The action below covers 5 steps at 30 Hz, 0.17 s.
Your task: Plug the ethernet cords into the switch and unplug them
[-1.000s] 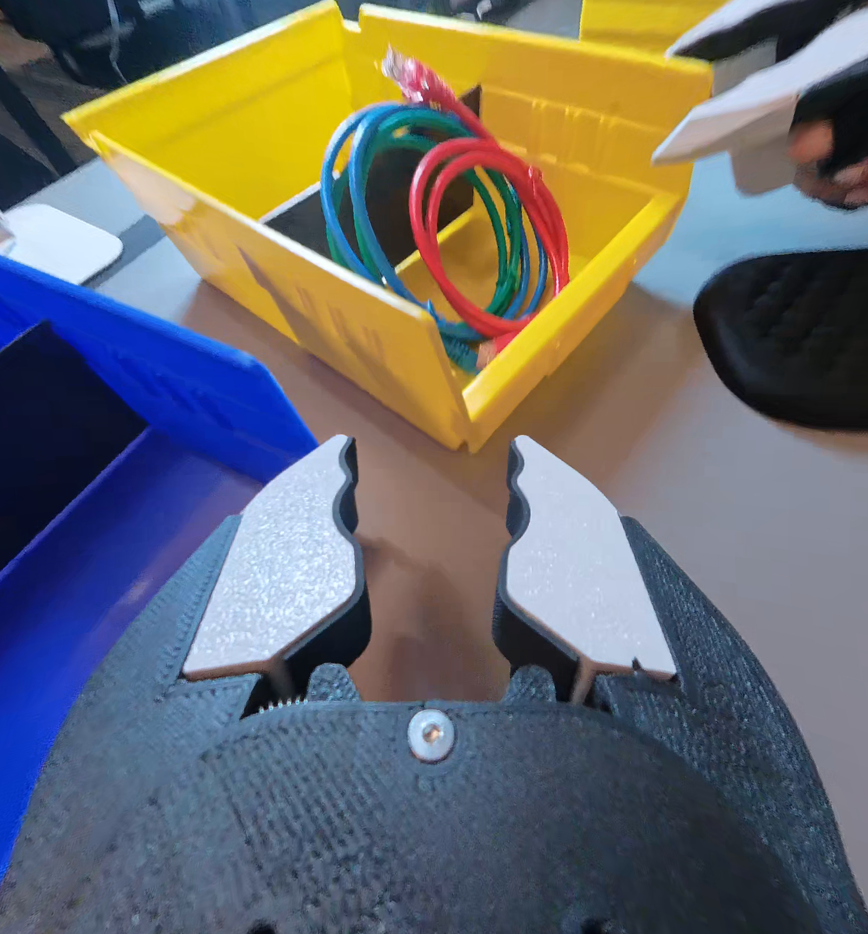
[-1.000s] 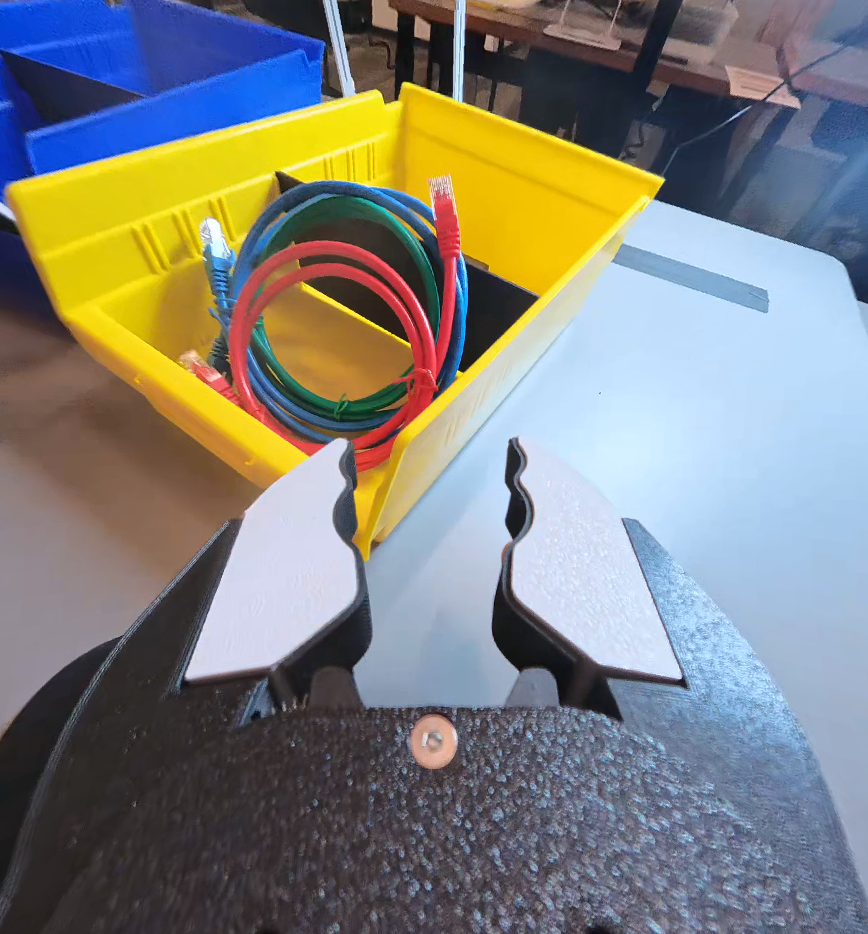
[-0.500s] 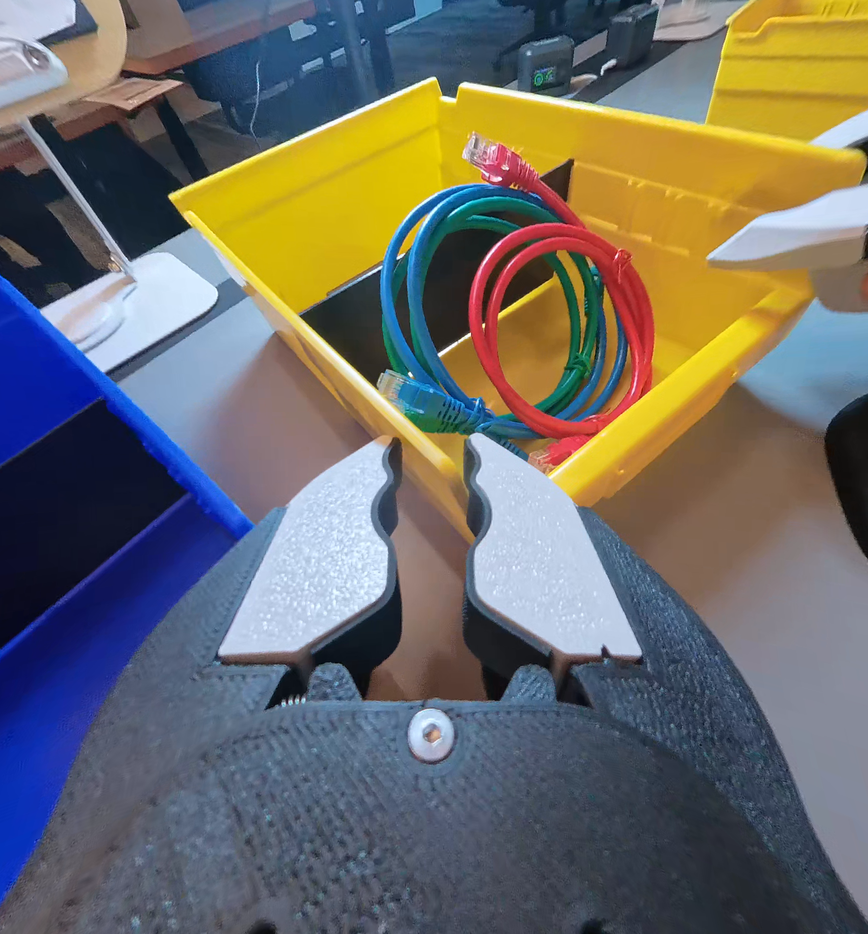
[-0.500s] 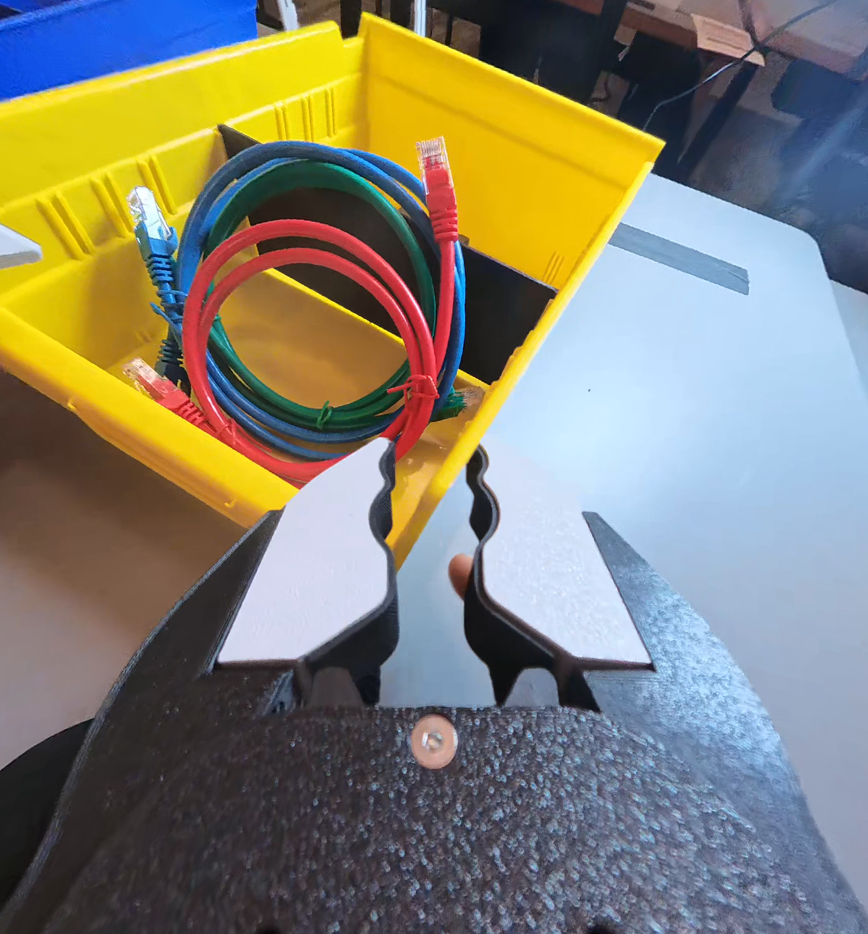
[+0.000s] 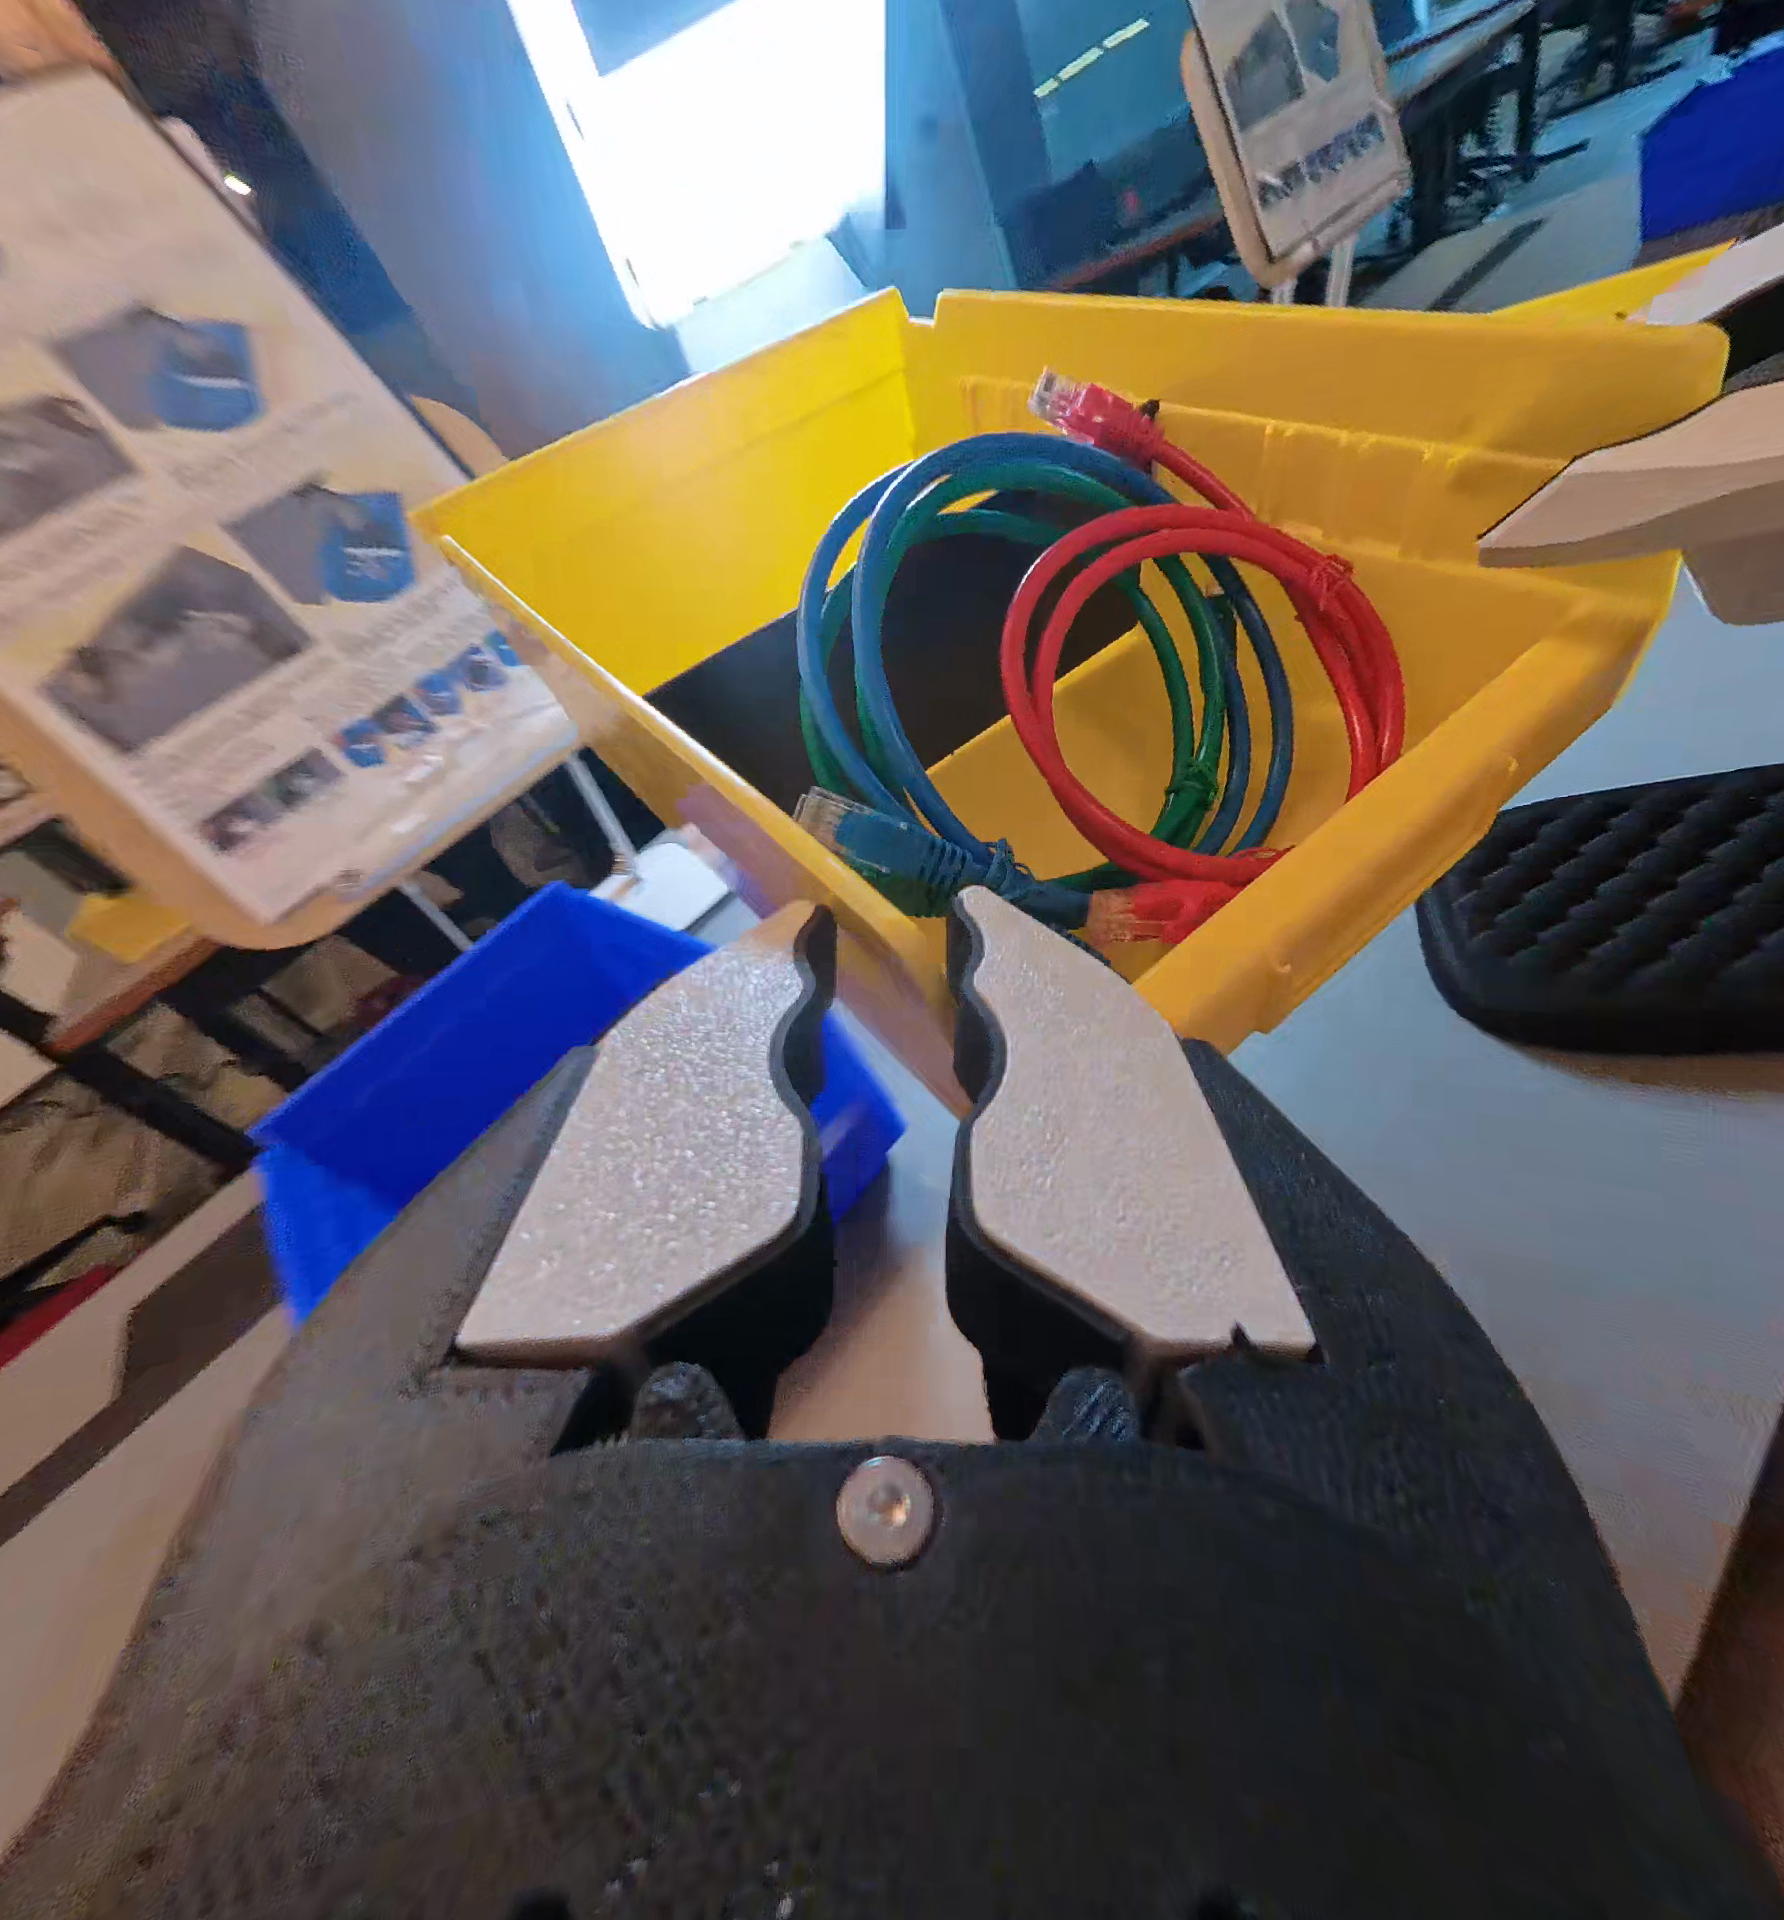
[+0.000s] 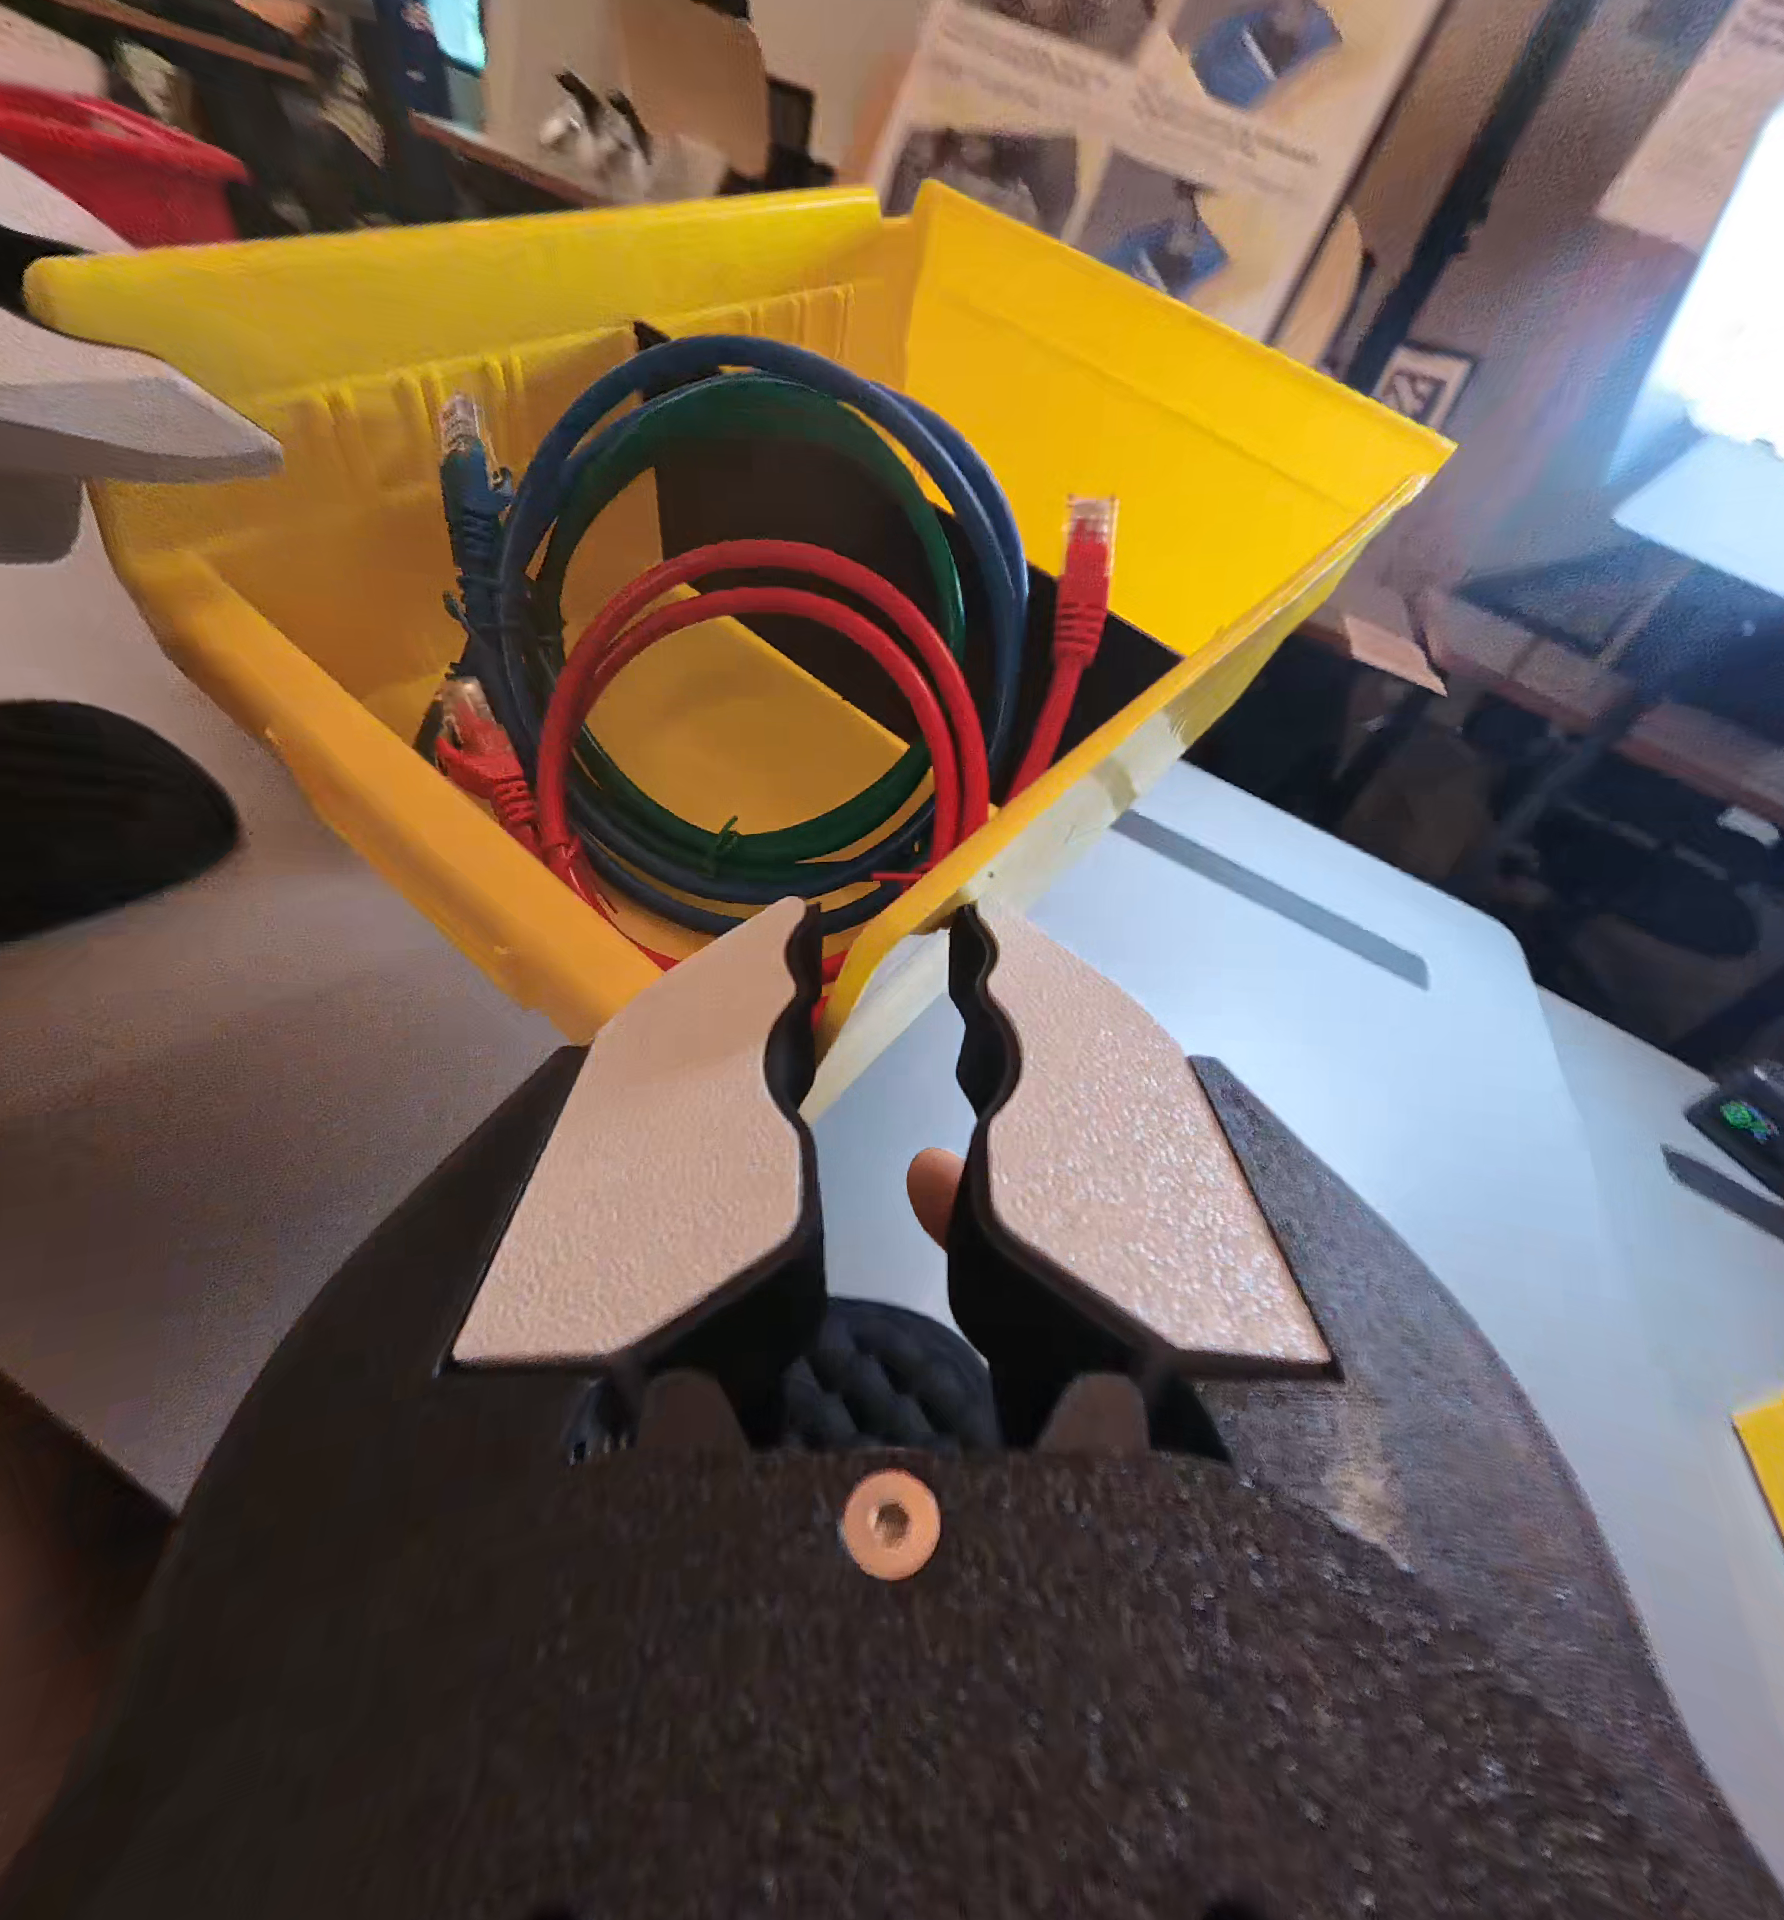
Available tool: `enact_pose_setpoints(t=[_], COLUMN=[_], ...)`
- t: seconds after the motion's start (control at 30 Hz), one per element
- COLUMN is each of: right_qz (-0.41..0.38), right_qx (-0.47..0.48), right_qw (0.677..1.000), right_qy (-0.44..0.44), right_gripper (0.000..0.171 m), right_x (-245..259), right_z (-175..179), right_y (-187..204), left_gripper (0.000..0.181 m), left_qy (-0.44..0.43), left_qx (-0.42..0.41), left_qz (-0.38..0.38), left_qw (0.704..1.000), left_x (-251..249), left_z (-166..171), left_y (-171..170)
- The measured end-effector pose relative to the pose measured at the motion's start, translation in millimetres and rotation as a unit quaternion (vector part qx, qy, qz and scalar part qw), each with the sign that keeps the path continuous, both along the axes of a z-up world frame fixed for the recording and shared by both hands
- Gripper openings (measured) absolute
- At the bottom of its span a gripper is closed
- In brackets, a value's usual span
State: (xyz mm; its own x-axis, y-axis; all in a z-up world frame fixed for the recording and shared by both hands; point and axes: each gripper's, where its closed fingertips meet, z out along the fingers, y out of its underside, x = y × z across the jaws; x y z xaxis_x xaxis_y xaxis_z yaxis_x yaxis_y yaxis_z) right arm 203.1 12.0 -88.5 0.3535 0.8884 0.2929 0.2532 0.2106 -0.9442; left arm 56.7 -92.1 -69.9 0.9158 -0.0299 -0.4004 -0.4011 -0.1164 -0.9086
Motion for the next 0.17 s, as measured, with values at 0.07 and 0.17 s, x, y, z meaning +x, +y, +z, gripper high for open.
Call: enact_pose_setpoints(t=[0.07, 0.17], right_qz=[0.039, 0.105], right_qx=[0.008, 0.006], right_qw=[0.999, 0.994], right_qy=[0.016, 0.019], right_gripper=[0.023, 0.023], right_x=[-23.7, -70.1], right_z=[10.8, 12.4], right_y=[-31.4, -79.0], left_gripper=[0.02, 0.021], left_qy=[0.015, 0.041], left_qx=[0.017, 0.018], left_qz=[0.03, 0.09], left_qw=[0.999, 0.995], left_x=[-15.6, -45.9], left_z=[12.8, 17.0], left_y=[-43.4, -108.5])
